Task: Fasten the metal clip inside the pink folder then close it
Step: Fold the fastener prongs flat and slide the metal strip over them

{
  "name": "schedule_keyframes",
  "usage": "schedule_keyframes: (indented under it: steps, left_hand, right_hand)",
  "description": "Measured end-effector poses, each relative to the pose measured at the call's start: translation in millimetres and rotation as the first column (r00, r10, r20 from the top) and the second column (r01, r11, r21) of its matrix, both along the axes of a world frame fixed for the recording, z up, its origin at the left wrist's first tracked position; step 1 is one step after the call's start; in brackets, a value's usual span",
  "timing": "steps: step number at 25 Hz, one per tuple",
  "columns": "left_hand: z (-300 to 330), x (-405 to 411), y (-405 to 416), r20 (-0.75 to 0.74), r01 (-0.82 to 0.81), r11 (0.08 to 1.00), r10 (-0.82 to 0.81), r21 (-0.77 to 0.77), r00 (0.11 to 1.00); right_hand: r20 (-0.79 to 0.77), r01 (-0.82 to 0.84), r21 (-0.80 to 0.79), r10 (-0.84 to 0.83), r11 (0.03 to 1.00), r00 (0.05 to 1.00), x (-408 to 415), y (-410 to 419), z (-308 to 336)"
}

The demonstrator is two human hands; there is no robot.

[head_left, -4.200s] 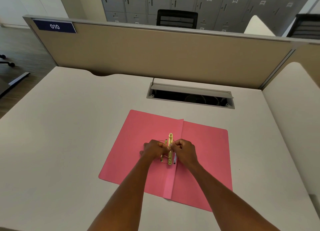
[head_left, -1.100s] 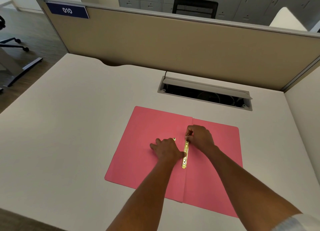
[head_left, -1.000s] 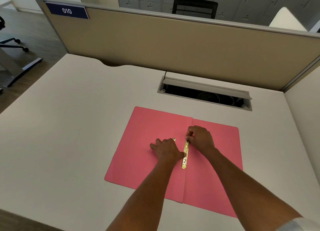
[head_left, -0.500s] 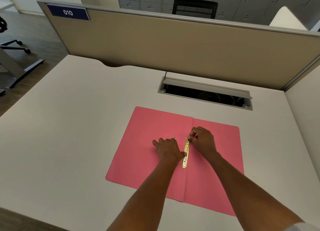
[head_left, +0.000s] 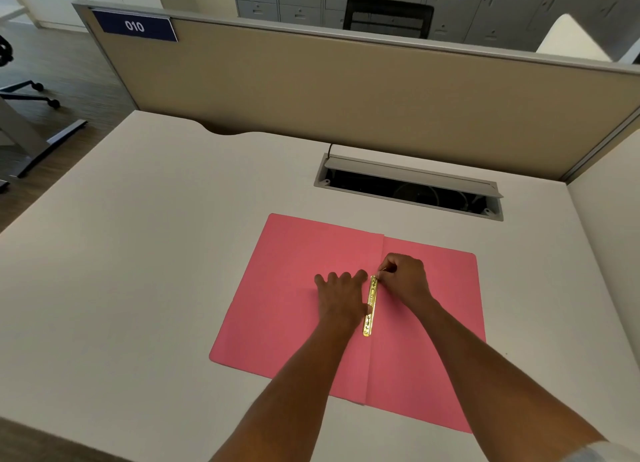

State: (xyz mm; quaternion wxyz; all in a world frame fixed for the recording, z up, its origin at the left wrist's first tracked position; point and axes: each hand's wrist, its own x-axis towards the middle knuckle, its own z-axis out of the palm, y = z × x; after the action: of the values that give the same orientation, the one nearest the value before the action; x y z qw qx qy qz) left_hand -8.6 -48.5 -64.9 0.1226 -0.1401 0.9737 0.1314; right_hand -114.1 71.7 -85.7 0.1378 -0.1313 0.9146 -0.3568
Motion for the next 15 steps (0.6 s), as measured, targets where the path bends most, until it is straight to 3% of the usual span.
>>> schedule_keyframes:
  steps: [15]
  left_hand:
    - [-3.9,-1.8,-1.7,0.007,-0.003,1.0,0.003,0.007,1.0]
  right_hand:
    - [0.145,0.058,0.093,-0.071,0.994,0.987,-15.1,-12.7,9.8]
